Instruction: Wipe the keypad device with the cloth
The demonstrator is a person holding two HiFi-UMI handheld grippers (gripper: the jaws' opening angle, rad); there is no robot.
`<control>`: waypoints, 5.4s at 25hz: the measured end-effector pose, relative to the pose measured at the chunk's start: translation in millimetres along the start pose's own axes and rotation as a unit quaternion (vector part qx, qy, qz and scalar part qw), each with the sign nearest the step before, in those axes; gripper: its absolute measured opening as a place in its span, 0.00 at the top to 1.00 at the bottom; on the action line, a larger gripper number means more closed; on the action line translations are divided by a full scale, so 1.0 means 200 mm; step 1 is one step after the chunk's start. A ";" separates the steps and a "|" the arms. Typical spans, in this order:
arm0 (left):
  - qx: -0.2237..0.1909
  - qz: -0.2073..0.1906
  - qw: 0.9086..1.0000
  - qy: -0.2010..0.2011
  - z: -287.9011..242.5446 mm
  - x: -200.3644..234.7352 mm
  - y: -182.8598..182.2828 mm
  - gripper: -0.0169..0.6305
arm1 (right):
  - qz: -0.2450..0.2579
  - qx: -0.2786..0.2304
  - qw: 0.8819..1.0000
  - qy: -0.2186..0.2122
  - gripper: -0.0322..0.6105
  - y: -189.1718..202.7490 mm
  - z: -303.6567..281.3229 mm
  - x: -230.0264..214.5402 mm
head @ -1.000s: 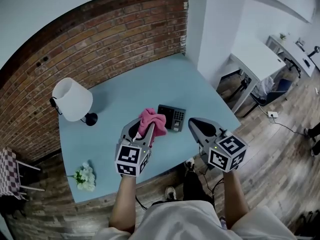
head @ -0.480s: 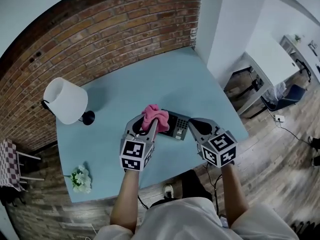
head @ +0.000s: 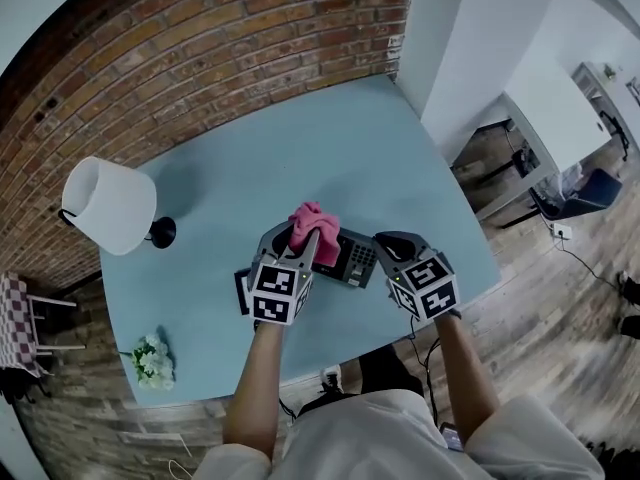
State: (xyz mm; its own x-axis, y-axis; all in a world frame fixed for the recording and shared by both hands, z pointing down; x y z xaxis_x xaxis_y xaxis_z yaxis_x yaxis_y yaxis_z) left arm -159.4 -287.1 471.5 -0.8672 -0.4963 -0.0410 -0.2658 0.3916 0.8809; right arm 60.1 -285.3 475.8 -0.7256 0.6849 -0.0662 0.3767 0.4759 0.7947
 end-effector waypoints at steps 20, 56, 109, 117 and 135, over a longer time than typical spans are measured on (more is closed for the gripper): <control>0.063 0.026 0.997 0.029 -0.19 -0.05 0.33 0.74 | -0.003 0.042 0.999 -0.017 0.88 0.15 -0.21 0.00; 0.048 0.022 0.998 0.046 -0.05 -0.08 0.36 0.73 | -0.092 0.010 0.996 -0.017 0.89 0.22 -0.16 -0.08; 0.107 0.030 0.992 0.054 -0.10 -0.30 0.59 0.73 | -0.064 -0.001 0.998 -0.027 0.88 0.23 -0.16 -0.09; 0.008 0.018 0.997 0.069 -0.15 -0.32 0.21 0.73 | -0.111 -0.026 0.993 -0.010 0.88 0.28 -0.12 -0.14; 0.062 0.022 0.995 0.076 -0.26 -0.42 0.35 0.73 | -0.121 -0.011 0.992 -0.016 0.94 0.35 -0.14 -0.17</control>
State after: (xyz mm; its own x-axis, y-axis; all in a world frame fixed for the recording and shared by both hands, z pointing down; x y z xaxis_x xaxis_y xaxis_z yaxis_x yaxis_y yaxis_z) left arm -82.5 -258.7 560.6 -0.8083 -0.5837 0.0770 -0.2867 0.5045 0.8144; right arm 95.4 -289.9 550.6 -0.7748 0.5690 -0.2756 0.1800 0.6164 0.7666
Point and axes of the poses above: the fingertips, and each gripper's own axes: z backward along the fingers, x to its left, y out of its underside, the point moved 9 cm from there along z, backward along the fingers, and after that the axes turned 4 degrees about x, right-handed, at the moved point
